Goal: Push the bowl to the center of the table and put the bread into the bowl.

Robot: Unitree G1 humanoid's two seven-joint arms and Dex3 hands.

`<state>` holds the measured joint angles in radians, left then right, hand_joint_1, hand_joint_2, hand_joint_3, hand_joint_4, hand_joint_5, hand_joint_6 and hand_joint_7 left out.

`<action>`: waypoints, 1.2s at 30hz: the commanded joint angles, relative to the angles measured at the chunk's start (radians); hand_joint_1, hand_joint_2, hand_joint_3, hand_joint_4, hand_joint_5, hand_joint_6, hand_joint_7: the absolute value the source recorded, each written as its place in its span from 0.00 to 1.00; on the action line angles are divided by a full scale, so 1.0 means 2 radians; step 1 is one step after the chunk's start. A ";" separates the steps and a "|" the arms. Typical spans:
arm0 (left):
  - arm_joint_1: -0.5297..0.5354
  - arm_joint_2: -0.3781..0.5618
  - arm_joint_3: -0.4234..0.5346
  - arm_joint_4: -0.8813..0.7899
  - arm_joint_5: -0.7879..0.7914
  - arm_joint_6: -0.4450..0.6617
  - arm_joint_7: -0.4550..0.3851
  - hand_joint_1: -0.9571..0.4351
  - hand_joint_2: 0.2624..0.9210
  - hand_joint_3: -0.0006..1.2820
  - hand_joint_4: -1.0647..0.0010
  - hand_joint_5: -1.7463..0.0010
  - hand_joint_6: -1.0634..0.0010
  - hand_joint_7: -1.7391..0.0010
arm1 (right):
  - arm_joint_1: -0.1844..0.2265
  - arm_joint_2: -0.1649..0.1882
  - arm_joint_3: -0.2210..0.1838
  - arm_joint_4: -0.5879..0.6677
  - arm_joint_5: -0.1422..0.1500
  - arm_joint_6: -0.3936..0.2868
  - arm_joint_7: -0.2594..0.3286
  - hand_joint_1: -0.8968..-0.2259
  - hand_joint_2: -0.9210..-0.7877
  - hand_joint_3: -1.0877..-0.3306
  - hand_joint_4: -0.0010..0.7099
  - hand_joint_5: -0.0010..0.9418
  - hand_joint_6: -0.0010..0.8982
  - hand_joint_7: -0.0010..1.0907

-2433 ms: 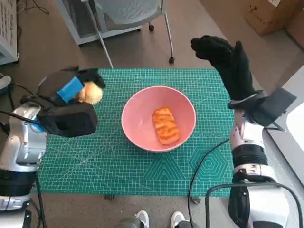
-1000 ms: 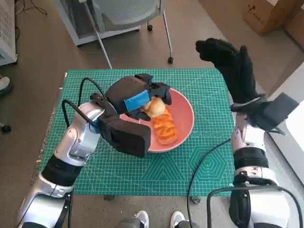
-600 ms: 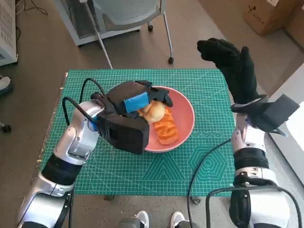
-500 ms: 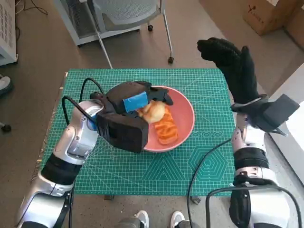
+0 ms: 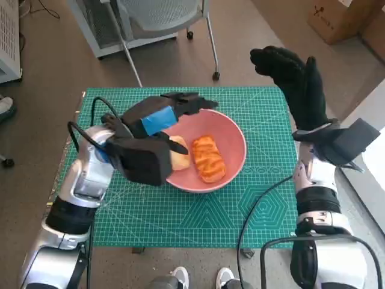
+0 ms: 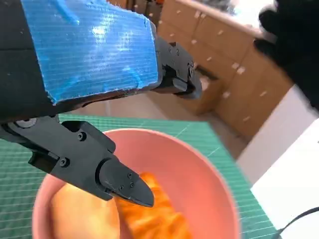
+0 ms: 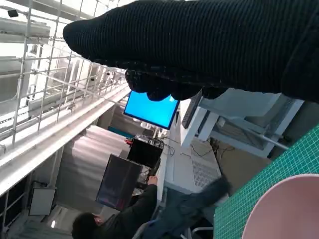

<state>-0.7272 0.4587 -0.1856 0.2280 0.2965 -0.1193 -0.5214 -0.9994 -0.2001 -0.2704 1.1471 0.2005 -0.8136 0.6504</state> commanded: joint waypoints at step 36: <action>0.046 -0.076 0.197 -0.009 -0.304 0.019 0.063 0.32 1.00 0.16 0.88 0.98 1.00 0.64 | -0.013 0.009 0.020 -0.023 -0.002 0.027 -0.012 0.35 0.00 0.59 0.29 0.01 0.39 0.01</action>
<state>-0.6424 0.3091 0.2017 0.2225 -0.3182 -0.0749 -0.4094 -1.0284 -0.1869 -0.2374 1.1003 0.1996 -0.7762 0.6373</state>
